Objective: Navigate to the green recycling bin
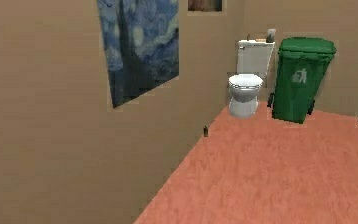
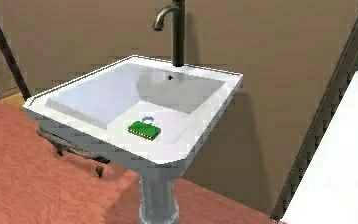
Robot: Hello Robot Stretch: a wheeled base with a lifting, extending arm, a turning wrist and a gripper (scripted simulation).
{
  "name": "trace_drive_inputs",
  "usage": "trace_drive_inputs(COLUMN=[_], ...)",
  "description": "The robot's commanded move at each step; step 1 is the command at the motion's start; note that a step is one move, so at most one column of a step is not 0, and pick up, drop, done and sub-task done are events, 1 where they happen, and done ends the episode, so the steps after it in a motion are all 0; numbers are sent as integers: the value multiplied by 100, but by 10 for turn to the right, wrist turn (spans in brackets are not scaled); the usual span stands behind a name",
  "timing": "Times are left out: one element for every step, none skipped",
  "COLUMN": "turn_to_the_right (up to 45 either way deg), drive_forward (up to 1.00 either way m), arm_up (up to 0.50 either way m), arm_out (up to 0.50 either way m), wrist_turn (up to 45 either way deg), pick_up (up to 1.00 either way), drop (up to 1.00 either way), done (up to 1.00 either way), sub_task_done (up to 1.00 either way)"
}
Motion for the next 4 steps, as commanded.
trace_drive_inputs(turn_to_the_right=[270, 0, 120, 0], drive_forward=[0, 100, 0, 100], arm_up=[0, 0, 0, 0], arm_out=[0, 0, 0, 0], wrist_turn=[0, 0, 0, 0], pick_up=[0, 0, 0, 0], drop=[0, 0, 0, 0], done=[0, 0, 0, 0], sub_task_done=[0, 0, 0, 0])
